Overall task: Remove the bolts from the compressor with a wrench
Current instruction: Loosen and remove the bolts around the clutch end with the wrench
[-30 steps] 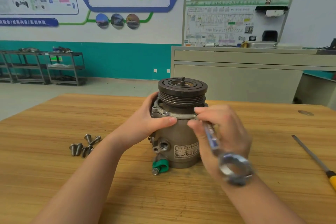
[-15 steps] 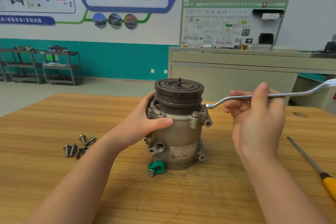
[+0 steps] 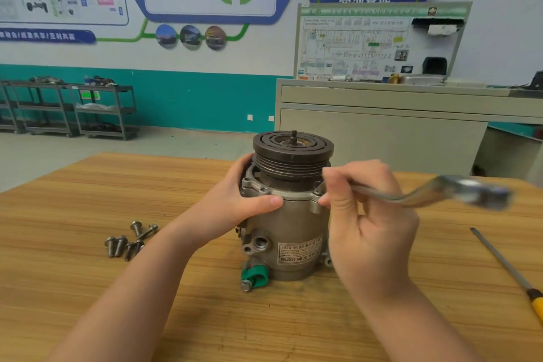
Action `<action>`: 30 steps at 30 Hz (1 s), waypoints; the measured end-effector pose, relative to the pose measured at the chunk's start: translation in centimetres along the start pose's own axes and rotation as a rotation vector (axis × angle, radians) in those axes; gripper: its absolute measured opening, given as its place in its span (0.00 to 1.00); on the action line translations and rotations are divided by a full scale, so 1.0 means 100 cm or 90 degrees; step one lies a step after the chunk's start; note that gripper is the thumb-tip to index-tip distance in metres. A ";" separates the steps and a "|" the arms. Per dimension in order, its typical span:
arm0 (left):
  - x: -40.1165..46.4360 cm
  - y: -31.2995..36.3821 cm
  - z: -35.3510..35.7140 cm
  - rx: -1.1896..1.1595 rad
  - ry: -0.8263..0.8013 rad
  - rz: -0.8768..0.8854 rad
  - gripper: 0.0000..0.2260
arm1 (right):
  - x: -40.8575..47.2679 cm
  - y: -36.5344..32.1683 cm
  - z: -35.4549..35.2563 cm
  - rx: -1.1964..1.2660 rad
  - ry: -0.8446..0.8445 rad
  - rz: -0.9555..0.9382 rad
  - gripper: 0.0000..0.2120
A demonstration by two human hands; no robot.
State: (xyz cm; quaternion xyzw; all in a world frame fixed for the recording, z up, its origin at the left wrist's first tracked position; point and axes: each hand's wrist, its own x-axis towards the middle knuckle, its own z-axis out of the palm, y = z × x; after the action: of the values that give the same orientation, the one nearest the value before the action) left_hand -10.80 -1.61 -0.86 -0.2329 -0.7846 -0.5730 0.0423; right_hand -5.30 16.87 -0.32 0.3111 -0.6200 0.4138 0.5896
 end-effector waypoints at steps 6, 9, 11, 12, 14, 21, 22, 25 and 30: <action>0.003 0.005 0.002 0.045 0.017 0.016 0.34 | -0.001 -0.005 0.009 -0.089 -0.034 -0.098 0.14; 0.003 0.001 0.000 0.041 0.016 0.015 0.39 | -0.004 -0.007 0.012 -0.104 -0.049 -0.124 0.20; 0.003 -0.002 0.000 0.042 0.023 0.022 0.43 | -0.005 -0.006 0.013 -0.103 -0.052 -0.119 0.22; 0.003 -0.002 0.000 0.037 0.022 0.022 0.43 | -0.006 -0.005 0.013 -0.078 -0.039 -0.092 0.22; 0.003 -0.002 0.002 0.012 0.016 0.003 0.44 | -0.009 -0.004 0.013 0.053 0.045 0.025 0.16; 0.002 0.001 0.003 -0.008 0.013 -0.005 0.46 | 0.020 0.032 -0.009 0.598 0.248 0.801 0.10; 0.001 0.000 0.003 -0.010 0.015 -0.005 0.46 | 0.025 0.036 -0.013 0.649 0.231 0.835 0.10; 0.001 0.002 0.003 -0.001 0.020 -0.004 0.48 | 0.028 0.035 -0.020 0.626 0.216 0.708 0.10; 0.000 0.004 0.004 0.005 0.019 -0.007 0.48 | 0.019 0.016 -0.014 0.313 0.132 0.374 0.10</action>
State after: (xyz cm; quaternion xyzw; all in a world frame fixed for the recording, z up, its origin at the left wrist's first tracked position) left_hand -10.58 -1.14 -0.61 -0.2196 -0.7873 -0.5739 0.0518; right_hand -6.29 19.05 1.25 0.2091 -0.5021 0.7303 0.4133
